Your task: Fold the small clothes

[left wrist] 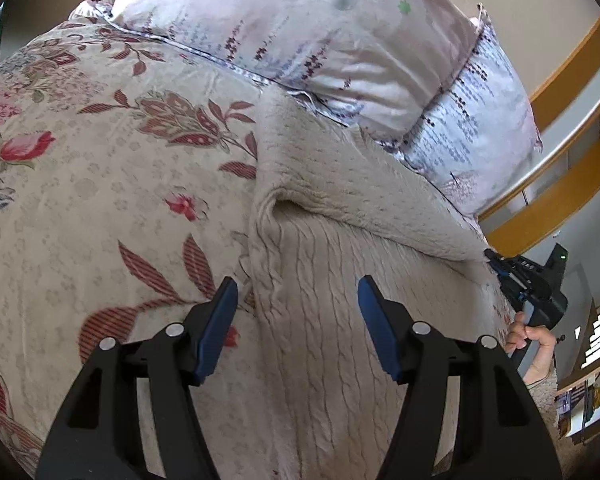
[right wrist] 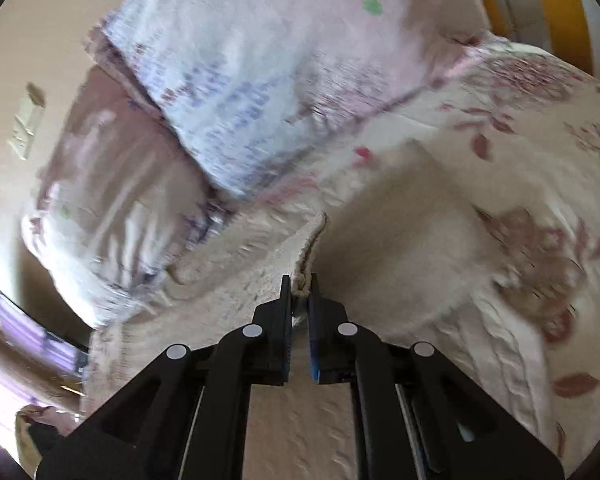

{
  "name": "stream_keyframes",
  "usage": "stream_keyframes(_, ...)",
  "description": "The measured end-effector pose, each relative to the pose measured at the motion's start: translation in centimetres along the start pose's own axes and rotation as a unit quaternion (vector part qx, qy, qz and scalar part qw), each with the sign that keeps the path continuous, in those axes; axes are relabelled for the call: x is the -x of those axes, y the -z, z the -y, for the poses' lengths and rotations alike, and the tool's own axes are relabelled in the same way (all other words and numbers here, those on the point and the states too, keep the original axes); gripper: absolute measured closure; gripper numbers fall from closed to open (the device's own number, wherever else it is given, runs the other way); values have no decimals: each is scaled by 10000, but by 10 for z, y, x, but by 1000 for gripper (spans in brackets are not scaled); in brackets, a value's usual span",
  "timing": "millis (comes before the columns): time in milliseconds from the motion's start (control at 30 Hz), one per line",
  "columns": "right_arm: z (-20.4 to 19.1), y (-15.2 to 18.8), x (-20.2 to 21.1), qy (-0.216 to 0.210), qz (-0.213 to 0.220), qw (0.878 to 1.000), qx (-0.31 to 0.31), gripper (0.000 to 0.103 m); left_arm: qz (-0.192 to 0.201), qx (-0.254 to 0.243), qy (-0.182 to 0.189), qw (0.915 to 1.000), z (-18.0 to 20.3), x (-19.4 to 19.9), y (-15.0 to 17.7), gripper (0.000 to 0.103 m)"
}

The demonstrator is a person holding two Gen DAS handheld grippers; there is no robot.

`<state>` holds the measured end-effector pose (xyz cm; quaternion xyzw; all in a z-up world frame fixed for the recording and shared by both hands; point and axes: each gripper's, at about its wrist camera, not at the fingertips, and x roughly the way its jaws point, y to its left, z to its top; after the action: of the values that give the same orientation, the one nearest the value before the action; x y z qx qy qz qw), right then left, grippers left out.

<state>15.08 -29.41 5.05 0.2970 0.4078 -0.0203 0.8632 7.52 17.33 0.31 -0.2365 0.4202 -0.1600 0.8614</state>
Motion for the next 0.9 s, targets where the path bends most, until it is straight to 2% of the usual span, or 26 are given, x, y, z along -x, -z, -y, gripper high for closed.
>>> stream_keyframes(67, 8, 2, -10, 109, -191, 9997, -65, 96, -18, -45, 18, 10000, 2, -1, 2, 41)
stream_keyframes(200, 5, 4, -11, 181, -172, 9996, 148, 96, -17, -15, 69, 10000, 3, 2, 6, 41)
stream_keyframes(300, 4, 5, -2, 42, -262, 9992, 293, 93, -27, 11, 112, 9999, 3, 5, 10, 41)
stream_keyframes(333, 7, 7, 9, -5, -260, 9992, 305, 85, -41, 19, 150, 9999, 3, 7, 13, 41)
stream_keyframes(367, 11, 9, 18, -73, -238, 9992, 322, 72, -48, 34, 194, 9998, 2, 9, 15, 41)
stream_keyframes(433, 25, 14, 41, -145, -190, 9991, 354, 56, -66, 108, 348, 9993, 0, 13, 22, 42)
stream_keyframes(667, 93, 44, 99, -137, -606, 9981, 34, 56, -157, 369, 864, 9955, -5, 26, 43, 54)
stream_keyframes(833, 124, 72, 116, -356, -984, 9941, -270, 56, -238, 435, 1188, 9917, -1, 33, 62, 60)
stream_keyframes(900, 128, 80, 123, -571, -1029, 9926, -298, 57, -257, 426, 1258, 9908, 0, 36, 68, 62)
